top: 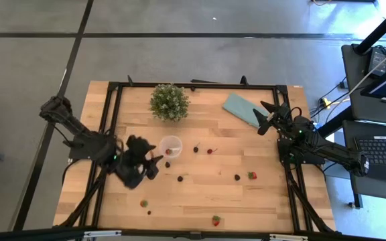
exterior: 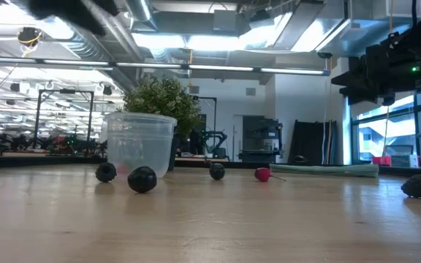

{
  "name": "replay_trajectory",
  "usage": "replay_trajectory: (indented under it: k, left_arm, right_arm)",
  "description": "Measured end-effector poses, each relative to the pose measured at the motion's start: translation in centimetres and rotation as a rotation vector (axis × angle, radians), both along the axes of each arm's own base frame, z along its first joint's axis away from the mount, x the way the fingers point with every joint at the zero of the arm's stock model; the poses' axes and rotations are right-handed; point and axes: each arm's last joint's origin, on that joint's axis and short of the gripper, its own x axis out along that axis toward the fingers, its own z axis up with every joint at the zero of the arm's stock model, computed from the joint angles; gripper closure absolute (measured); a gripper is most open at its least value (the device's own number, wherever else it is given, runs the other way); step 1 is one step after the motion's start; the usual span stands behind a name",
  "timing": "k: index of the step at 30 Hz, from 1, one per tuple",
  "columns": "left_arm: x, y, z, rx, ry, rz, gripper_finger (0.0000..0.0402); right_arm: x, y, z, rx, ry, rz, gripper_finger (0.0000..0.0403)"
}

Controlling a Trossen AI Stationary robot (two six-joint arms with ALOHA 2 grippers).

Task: Pick and placing Produce into tupperware
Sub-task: Put the blackberry into the transparent container

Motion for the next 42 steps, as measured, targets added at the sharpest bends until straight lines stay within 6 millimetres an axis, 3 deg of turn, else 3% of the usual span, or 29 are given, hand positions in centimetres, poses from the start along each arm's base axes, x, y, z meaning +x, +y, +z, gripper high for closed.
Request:
replay_trajectory:
  k: [7, 12, 31, 42]
  left_arm:
    - [-1.0, -1.7, -7.1, -0.093, -0.175, 0.025, 0.0164]
    - [-0.8, -1.9, -11.4, -0.151, -0.122, -0.008, 0.0164]
    - [0.1, -2.9, -16.3, 0.082, 0.093, -0.175, 0.0164]
    - [0.6, -2.4, -17.8, 0.101, 0.031, -0.041, 0.0164]
  right_arm:
    - [0.0, 0.0, 0.0, 0.001, -0.001, 0.000, 0.0115]
    - [0.0, 0.0, 0.0, 0.002, -0.002, 0.001, 0.0115]
    - [0.0, 0.0, 0.0, 0.005, -0.004, 0.001, 0.0115]
    - [0.0, 0.0, 0.0, 0.005, -0.005, 0.001, 0.0115]
